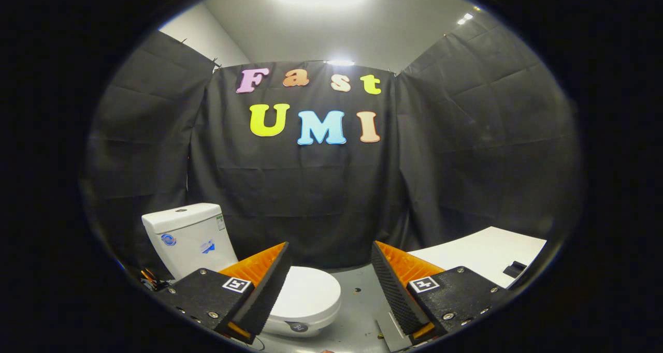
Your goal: Open the toilet lid.
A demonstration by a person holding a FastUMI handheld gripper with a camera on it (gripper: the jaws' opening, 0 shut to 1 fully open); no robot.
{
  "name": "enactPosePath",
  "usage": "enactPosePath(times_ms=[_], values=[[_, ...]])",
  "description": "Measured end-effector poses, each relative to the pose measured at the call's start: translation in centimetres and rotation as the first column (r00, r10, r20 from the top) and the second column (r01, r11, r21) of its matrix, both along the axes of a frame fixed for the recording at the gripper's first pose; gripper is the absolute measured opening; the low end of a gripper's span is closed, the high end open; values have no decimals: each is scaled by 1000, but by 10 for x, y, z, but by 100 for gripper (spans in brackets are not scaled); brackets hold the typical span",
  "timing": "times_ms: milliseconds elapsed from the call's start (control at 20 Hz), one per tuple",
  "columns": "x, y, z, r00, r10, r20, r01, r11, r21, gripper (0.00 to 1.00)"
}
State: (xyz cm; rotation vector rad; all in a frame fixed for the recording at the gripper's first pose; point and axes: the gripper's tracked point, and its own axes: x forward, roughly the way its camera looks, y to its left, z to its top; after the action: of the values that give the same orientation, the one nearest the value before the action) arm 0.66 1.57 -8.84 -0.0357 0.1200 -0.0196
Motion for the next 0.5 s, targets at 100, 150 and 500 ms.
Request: enactPosePath(times_ms=[100, 150, 500], values=[[3, 6, -2, 1000, 5, 0, -5, 1000, 30, 95], [3, 11, -2, 1000, 13, 3, -13, 998, 59, 95], [11, 29, -19, 998, -26, -50, 36, 978, 207, 95]])
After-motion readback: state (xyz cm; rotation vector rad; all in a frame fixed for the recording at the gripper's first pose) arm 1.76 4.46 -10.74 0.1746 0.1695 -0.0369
